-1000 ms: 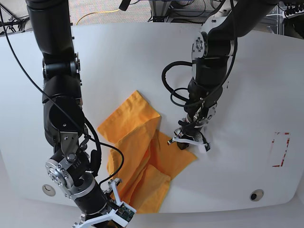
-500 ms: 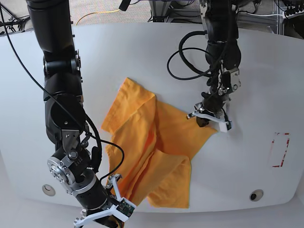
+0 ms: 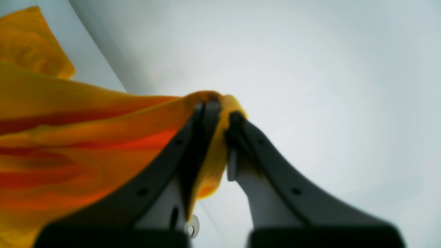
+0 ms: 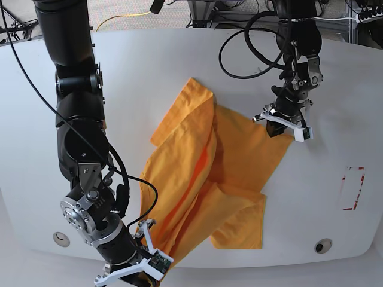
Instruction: Fold the T-shirt properly
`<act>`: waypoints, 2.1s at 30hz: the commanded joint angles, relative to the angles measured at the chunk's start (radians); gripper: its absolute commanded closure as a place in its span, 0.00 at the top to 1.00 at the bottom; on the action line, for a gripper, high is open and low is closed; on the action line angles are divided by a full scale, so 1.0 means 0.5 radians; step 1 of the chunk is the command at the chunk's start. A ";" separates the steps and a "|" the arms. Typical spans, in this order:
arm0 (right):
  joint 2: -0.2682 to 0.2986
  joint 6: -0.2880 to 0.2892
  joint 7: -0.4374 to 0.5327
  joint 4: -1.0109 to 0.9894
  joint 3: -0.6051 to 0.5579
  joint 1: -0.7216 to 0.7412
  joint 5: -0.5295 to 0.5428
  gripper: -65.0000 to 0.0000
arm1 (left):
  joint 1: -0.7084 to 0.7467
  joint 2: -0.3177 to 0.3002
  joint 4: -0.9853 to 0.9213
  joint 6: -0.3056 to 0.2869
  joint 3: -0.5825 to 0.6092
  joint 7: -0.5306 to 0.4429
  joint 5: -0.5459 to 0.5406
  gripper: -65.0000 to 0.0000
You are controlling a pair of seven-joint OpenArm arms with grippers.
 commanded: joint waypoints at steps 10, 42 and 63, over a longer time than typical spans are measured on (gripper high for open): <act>-0.003 -0.034 0.035 0.023 0.014 0.046 0.006 0.00 | 0.138 -0.079 0.231 -0.013 -0.010 -0.034 -0.016 0.79; -0.003 -0.034 0.038 0.057 0.014 -0.006 -0.006 0.00 | -0.448 -0.005 -0.548 -0.112 -0.126 0.236 -0.023 0.78; -0.003 -0.034 0.038 0.057 0.014 -0.006 -0.006 0.00 | -0.507 -0.014 -0.573 -0.195 -0.129 0.279 -0.179 0.73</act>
